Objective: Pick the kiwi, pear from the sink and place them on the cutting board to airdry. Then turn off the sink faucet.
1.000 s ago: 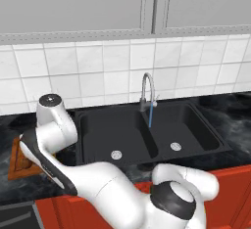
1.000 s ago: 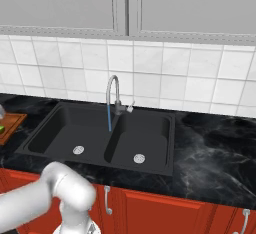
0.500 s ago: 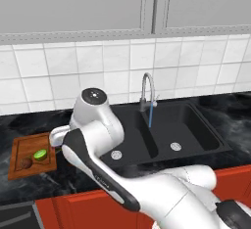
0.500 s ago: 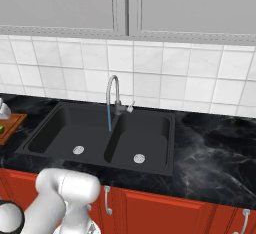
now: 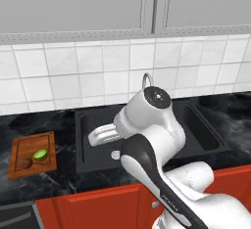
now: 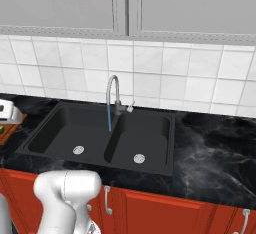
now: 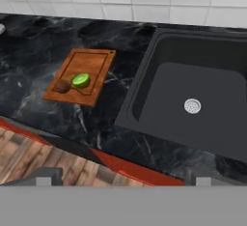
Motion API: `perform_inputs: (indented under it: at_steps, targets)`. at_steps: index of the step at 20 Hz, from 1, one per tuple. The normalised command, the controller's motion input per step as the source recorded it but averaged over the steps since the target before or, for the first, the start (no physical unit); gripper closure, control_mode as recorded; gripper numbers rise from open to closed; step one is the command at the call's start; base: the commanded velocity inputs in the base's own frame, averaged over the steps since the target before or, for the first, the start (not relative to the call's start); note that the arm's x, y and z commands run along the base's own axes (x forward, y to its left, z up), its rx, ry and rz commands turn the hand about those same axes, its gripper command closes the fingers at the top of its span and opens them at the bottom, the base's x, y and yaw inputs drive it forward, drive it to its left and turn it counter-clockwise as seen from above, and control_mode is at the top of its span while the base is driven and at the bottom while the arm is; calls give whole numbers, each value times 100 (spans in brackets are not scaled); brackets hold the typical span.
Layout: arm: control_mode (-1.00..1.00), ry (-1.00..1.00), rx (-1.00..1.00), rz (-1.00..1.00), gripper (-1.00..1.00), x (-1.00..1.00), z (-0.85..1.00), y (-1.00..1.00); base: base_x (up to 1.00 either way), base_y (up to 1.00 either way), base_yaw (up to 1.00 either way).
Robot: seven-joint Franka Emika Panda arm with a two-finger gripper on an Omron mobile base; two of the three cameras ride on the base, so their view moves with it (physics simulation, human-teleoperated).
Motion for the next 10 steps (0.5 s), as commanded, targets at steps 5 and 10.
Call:
perform_inputs:
  at_steps: [5,10]
  targets:
    - [-100,-10,0,0,-100,-57,60,-94,0,0,0]
    - [-100,-10,2,0,-100,-53,59,-81,0,0,0]
